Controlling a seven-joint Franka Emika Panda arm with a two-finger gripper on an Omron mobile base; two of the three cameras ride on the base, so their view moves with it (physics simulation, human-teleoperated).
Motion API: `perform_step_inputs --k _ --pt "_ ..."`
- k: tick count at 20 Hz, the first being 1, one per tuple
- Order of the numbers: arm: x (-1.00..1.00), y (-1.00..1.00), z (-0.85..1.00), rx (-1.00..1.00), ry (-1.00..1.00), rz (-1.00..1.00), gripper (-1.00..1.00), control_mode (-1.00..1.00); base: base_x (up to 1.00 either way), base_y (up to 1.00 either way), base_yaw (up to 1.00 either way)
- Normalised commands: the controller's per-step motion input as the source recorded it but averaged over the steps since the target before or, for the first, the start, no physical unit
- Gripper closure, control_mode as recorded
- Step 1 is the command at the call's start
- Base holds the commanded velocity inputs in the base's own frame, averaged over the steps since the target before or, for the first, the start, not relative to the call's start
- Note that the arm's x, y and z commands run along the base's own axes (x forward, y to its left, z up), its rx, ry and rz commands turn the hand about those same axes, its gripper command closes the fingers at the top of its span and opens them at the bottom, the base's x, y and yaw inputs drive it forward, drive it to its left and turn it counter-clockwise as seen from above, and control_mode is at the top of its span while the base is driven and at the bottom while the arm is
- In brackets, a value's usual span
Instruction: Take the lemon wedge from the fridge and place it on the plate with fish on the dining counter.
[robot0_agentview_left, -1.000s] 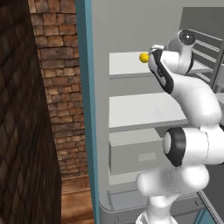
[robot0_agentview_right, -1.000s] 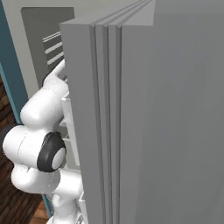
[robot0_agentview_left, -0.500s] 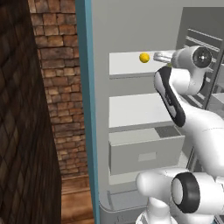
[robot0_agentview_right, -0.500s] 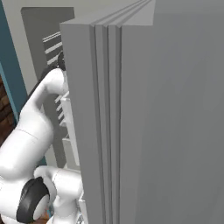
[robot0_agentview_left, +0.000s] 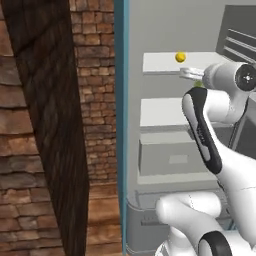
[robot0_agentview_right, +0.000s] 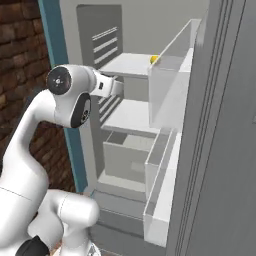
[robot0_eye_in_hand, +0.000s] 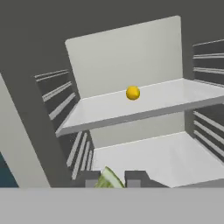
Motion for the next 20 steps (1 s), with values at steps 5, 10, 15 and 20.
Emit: perform_step_inputs --k 5,10,15,20 --pt "0.0 0.0 0.0 0.0 0.0 0.0 1.0 1.0 -1.0 0.24 0.48" --pt "0.0 0.0 0.0 0.0 0.0 0.0 1.0 1.0 -0.99 0.03 0.53" --pt "0.0 0.0 0.0 0.0 0.0 0.0 1.0 1.0 -0.93 0.0 0.56" --pt "0.0 0.0 0.0 0.0 0.0 0.0 1.0 1.0 -0.57 -0.01 0.7"
